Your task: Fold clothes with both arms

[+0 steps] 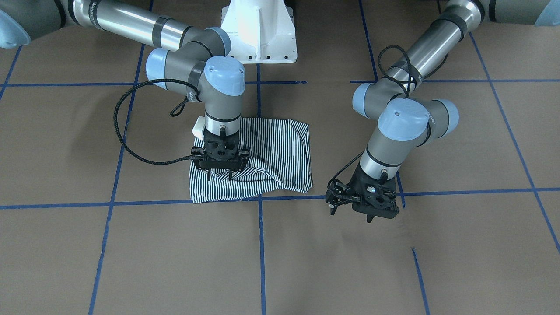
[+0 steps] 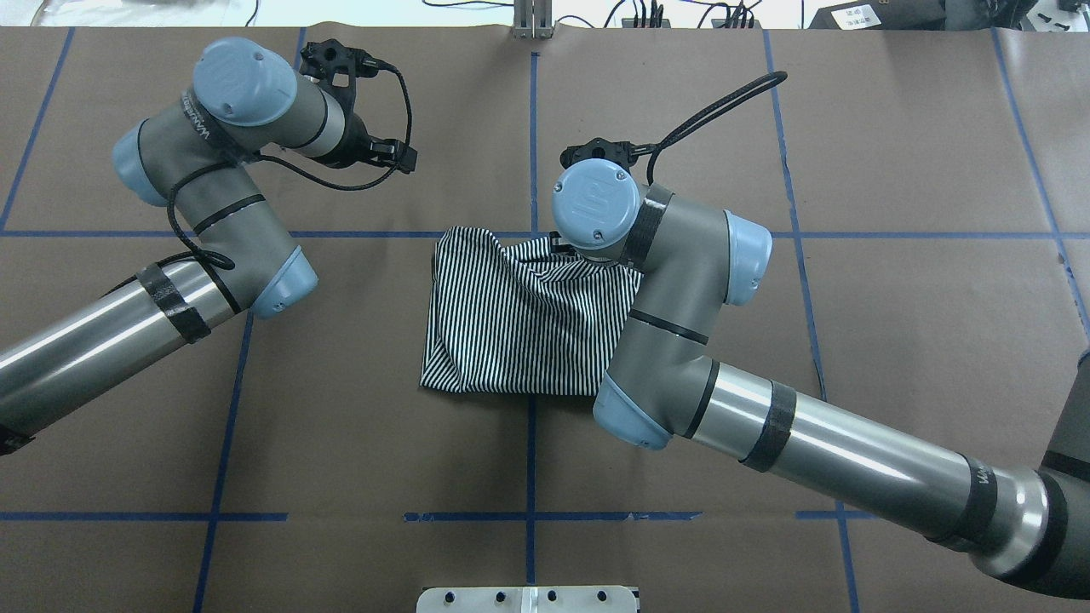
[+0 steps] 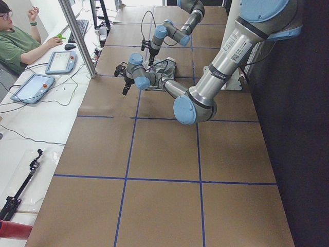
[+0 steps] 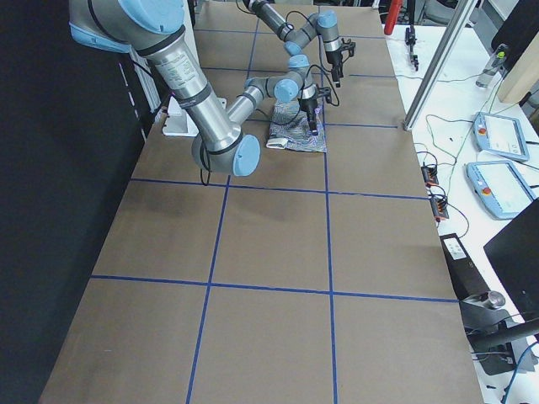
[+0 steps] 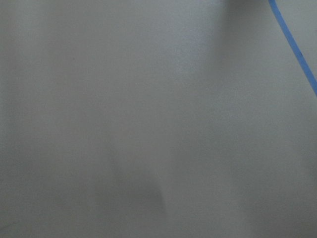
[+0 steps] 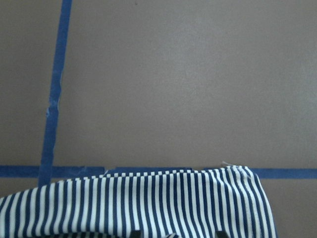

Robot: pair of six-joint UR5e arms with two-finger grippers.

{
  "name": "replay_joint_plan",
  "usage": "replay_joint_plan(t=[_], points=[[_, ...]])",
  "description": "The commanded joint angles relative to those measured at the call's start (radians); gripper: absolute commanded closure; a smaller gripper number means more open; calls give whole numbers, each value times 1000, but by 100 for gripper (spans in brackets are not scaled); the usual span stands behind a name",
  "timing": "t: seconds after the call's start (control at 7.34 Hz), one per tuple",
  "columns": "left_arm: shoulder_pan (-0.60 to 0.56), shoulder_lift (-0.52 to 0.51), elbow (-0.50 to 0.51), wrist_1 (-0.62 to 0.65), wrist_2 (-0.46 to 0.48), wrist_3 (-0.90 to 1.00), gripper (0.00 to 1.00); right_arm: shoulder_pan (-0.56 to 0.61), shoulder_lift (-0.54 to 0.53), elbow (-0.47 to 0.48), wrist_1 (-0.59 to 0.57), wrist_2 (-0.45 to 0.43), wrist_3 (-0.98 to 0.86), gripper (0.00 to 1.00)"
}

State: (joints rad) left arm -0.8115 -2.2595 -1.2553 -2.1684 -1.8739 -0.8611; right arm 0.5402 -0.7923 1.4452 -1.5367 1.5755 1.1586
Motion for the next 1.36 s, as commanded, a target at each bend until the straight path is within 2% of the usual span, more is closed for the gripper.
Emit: replay_joint_plan(t=[0.0, 0.27, 0.41, 0.55, 1.23], points=[[0, 1, 1, -1, 1, 1, 0, -16, -25, -5, 67, 0, 21, 46], [2, 0, 1, -1, 1, 1, 0, -16, -34, -8, 67, 0, 6, 46], [2, 0, 1, -1, 1, 1, 0, -16, -35, -8, 67, 0, 9, 60], [2, 1, 1, -1, 1, 1, 0, -16, -33, -8, 67, -2, 10, 100], [5, 0, 1, -2, 1, -3, 0, 47, -36, -15, 49, 1, 1, 100]])
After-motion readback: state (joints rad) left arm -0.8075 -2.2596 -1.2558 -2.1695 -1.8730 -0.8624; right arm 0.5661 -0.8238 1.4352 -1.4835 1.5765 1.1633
